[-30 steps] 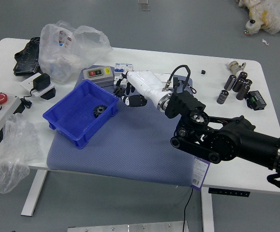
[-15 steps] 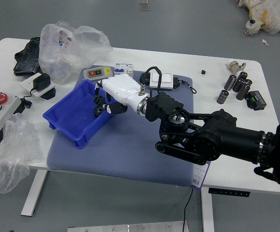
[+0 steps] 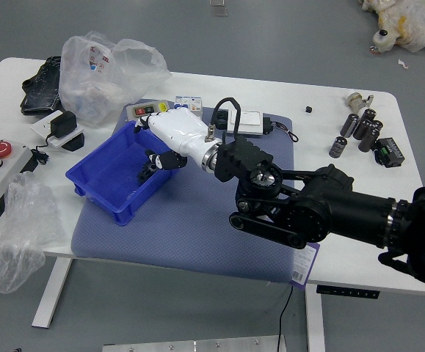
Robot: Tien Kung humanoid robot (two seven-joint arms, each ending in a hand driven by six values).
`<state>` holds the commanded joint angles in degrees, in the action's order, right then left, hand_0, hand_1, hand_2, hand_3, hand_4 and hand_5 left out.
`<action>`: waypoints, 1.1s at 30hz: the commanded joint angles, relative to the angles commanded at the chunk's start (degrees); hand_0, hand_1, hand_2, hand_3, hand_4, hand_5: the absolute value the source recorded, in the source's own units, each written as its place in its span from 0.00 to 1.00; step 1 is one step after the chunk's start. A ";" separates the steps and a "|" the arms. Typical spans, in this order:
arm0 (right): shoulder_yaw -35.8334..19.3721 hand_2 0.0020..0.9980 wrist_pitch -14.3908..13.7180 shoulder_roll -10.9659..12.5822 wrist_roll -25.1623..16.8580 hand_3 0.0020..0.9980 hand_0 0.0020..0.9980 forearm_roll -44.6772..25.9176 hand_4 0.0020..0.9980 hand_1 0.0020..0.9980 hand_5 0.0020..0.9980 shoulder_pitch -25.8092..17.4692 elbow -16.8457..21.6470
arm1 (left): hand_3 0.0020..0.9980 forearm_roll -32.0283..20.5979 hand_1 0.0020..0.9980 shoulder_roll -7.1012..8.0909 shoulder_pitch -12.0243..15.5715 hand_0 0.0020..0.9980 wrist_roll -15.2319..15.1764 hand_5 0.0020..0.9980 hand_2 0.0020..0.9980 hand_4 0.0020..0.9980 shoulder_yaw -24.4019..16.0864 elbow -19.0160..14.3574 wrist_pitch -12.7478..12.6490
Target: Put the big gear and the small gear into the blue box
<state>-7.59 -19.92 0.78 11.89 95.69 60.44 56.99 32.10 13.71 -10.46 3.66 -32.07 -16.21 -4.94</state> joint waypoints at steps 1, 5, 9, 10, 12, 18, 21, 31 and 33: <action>-0.31 0.75 -0.05 0.07 -0.02 0.75 0.39 0.02 0.60 0.63 0.16 -0.03 -0.10 | 0.70 -0.07 0.65 0.00 -0.02 0.67 -0.05 0.39 0.63 0.71 0.07 0.00 -0.01; -1.06 0.75 -0.15 0.40 -0.07 0.75 0.38 -0.05 0.60 0.63 0.17 -0.21 -0.25 | 0.70 -0.19 0.65 -0.01 -0.08 0.67 -0.14 0.39 0.63 0.71 0.21 0.02 -0.01; -2.54 0.75 -0.30 1.34 -0.18 0.75 0.38 0.03 0.60 0.63 0.17 -0.91 0.39 | 0.70 -0.30 0.65 -0.10 -0.02 0.67 -0.17 0.39 0.63 0.71 0.30 0.02 -0.01; -3.17 0.75 -0.34 1.69 -0.20 0.75 0.38 0.08 0.60 0.63 0.17 -1.19 0.68 | 0.70 -0.38 0.65 -0.13 0.00 0.67 -0.20 0.39 0.63 0.71 0.35 0.02 -0.02; -5.24 0.74 -0.47 2.83 -0.27 0.75 0.38 0.30 0.62 0.62 0.19 -2.20 1.67 | 0.70 -0.51 0.65 -0.21 0.06 0.67 -0.24 0.39 0.63 0.71 0.44 0.04 -0.02; -12.71 0.72 -0.86 7.04 -1.85 0.75 0.39 1.54 0.64 0.61 0.20 -8.08 5.46 | 0.70 -1.49 0.65 -0.30 0.37 0.67 -0.57 0.39 0.63 0.71 0.97 0.10 -0.17; -16.83 0.72 -0.76 9.04 -3.80 0.75 0.39 1.12 0.64 0.61 0.20 -11.60 7.94 | 0.70 -1.84 0.65 -0.44 0.51 0.67 -0.66 0.39 0.63 0.71 1.11 0.12 -0.21; -30.16 0.69 -3.12 14.22 -9.65 0.73 0.37 -7.21 0.64 0.56 0.21 -25.19 17.18 | 0.70 -2.80 0.64 -0.82 0.70 0.67 -1.09 0.40 0.63 0.71 1.79 0.19 -0.28; -30.82 0.69 -3.42 14.14 -10.09 0.73 0.37 -8.02 0.64 0.56 0.21 -27.51 17.74 | 0.70 -2.62 0.64 -0.81 0.77 0.67 -0.98 0.40 0.63 0.71 1.61 0.18 -0.27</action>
<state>-38.40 -23.34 14.92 1.80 87.67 32.93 74.73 29.48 12.90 -9.69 2.67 -30.46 -16.03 -5.22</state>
